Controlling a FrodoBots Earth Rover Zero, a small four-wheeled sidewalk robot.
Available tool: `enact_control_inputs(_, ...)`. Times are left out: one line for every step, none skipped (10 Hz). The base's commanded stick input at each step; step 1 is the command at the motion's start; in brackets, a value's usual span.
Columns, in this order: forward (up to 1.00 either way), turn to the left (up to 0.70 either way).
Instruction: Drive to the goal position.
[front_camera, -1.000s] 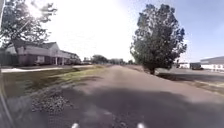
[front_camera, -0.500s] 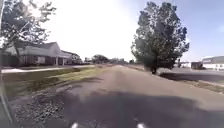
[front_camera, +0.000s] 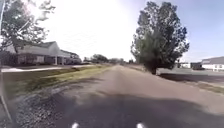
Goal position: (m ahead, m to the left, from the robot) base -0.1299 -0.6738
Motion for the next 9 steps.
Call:
enact_control_inputs(0.70,0.00)
enact_control_inputs(0.70,0.00)
enact_control_inputs(0.70,0.00)
enact_control_inputs(0.70,0.00)
enact_control_inputs(0.70,0.00)
enact_control_inputs(0.70,0.00)
enact_control_inputs(0.70,0.00)
enact_control_inputs(0.70,0.00)
enact_control_inputs(0.70,0.00)
